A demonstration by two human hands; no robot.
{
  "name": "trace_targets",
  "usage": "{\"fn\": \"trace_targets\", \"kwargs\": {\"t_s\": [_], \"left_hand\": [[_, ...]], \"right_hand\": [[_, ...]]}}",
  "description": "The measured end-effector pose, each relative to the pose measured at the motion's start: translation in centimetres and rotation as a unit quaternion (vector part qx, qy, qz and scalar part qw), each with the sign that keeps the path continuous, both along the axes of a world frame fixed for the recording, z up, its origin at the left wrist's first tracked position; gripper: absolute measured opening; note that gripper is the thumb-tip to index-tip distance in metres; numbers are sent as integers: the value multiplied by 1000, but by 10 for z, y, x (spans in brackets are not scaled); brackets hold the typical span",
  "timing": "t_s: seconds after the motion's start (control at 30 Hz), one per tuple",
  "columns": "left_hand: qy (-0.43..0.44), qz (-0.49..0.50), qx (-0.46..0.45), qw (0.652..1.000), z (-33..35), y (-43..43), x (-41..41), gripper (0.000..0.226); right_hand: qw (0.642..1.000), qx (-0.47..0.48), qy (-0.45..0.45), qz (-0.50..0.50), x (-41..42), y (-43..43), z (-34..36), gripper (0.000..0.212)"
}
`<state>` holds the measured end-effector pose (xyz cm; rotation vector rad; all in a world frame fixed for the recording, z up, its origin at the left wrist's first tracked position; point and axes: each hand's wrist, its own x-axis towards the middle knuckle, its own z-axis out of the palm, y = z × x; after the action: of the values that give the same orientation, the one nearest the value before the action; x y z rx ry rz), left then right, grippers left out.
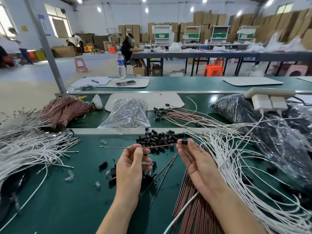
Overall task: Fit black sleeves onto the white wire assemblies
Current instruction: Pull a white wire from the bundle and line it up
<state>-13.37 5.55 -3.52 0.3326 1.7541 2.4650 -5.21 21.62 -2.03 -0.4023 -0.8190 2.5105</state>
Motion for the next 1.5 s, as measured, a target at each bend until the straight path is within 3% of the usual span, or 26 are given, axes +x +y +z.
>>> {"fn": "trace_targets", "kwargs": {"t_s": [0.27, 0.43, 0.67, 0.83, 0.93, 1.1, 1.33, 1.5], "left_hand": [[-3, -7, 5, 1000, 0, 0, 0, 11], [5, -21, 4, 1000, 1, 1, 1, 10], [98, -94, -107, 985, -1, 5, 13, 18], [34, -50, -29, 998, 3, 1, 7, 8], [17, -38, -24, 999, 4, -1, 4, 9], [121, -83, -122, 982, 2, 3, 15, 14], [184, -46, -191, 963, -3, 5, 18, 4], [291, 59, -253, 921, 4, -8, 11, 14]], "right_hand": [[999, 2, -21, 32, -1, -3, 2, 36], [998, 1, -20, 63, 1, -4, 1, 33], [991, 88, -43, 90, -6, -19, -6, 26], [998, 46, -30, 38, -6, -7, -5, 25], [996, 55, -31, 62, -6, -9, -7, 28], [989, 110, -49, 88, -10, -25, -9, 29], [999, 30, 20, -1, 8, 15, 8, 23], [999, -2, 27, -43, 14, 31, 11, 30]]}}
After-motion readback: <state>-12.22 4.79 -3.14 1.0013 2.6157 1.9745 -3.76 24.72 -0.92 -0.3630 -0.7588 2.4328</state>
